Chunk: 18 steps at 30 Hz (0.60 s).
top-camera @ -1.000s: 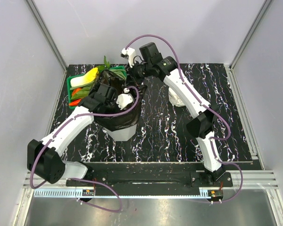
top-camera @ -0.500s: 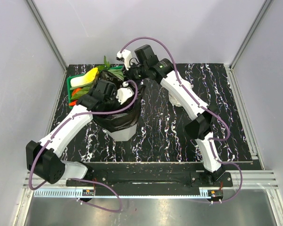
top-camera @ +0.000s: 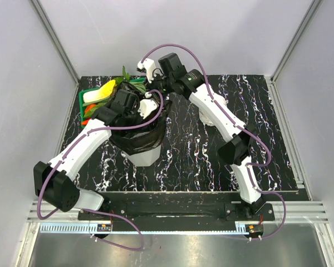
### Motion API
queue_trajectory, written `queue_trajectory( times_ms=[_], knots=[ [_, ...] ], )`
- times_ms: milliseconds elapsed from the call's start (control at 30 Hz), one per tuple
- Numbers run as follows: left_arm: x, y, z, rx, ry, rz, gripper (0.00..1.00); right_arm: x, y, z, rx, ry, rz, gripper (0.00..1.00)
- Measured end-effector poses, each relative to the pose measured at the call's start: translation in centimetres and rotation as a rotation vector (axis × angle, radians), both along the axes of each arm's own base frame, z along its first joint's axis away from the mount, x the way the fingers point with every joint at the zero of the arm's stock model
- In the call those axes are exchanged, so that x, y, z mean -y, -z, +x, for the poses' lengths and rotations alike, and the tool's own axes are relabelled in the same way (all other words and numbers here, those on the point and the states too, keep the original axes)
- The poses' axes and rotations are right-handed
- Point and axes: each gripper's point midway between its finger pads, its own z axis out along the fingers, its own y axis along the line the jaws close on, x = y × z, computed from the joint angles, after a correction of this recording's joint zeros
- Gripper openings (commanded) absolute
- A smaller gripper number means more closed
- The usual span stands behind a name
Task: Put the trash bags into the trash bin
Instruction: Place the trash bag in the trash bin.
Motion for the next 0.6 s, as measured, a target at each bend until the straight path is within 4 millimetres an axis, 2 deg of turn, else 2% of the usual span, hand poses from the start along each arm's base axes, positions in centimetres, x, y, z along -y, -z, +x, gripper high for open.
queue_trajectory(
  times_ms=[367, 600],
  knots=[
    [-0.8, -1.0, -0.9, -0.001, -0.011, 0.015, 0.99, -0.4, -0.1, -0.4, 0.015, -0.009, -0.008, 0.08],
    [-1.2, -4.3, -1.9, 0.090, -0.012, -0.032, 0.99, -0.7, -0.1, -0.8, 0.024, -0.015, -0.012, 0.08]
  ],
)
